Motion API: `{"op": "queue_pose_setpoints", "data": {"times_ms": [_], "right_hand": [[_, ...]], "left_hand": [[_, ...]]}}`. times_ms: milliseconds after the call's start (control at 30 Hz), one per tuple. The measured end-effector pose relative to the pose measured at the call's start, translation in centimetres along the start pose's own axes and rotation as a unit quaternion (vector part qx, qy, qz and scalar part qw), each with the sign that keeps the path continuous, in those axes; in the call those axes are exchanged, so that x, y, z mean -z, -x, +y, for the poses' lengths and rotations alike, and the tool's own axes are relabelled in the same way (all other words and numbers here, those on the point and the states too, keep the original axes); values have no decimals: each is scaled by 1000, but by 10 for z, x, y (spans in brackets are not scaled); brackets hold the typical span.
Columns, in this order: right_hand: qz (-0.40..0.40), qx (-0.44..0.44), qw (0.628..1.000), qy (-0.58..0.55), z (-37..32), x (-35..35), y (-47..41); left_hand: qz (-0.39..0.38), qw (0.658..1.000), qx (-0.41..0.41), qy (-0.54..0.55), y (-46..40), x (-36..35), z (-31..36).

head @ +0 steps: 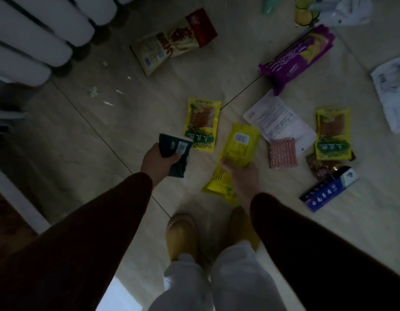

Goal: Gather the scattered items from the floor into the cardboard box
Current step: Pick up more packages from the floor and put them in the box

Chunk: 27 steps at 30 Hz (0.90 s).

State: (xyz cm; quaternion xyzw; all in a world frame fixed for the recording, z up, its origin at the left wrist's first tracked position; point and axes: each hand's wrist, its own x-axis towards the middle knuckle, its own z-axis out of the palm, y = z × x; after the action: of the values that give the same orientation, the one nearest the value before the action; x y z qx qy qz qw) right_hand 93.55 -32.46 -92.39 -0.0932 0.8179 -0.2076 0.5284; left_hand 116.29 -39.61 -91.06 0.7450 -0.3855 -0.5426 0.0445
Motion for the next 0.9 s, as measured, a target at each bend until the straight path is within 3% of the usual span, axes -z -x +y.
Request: {"op": "queue_pose_setpoints", "data": {"times_ms": [100,267,467,567,700,900], "right_hand": [[4,-106,987,-117,48,-12,5],[36,-164,966,-197,93,-48,-29],[107,-135,974,-148,46,-51,-36],[117,-114,978,-133,47,-46,-49],[64,-86,991,-86,53,-27,-63],[15,-29,993,-114,36,42,-18]], "left_hand": [[7,999,-20,27,-23,-19,32],[5,999,-54,-4,-82,-55,46],[39,988,-82,-125,-100,-86,65],[37,987,-88,-130,-99,-94,68],[-4,975,-115,-189,-86,-93,79],[-52,968,-139,-203,-29,-92,101]]}}
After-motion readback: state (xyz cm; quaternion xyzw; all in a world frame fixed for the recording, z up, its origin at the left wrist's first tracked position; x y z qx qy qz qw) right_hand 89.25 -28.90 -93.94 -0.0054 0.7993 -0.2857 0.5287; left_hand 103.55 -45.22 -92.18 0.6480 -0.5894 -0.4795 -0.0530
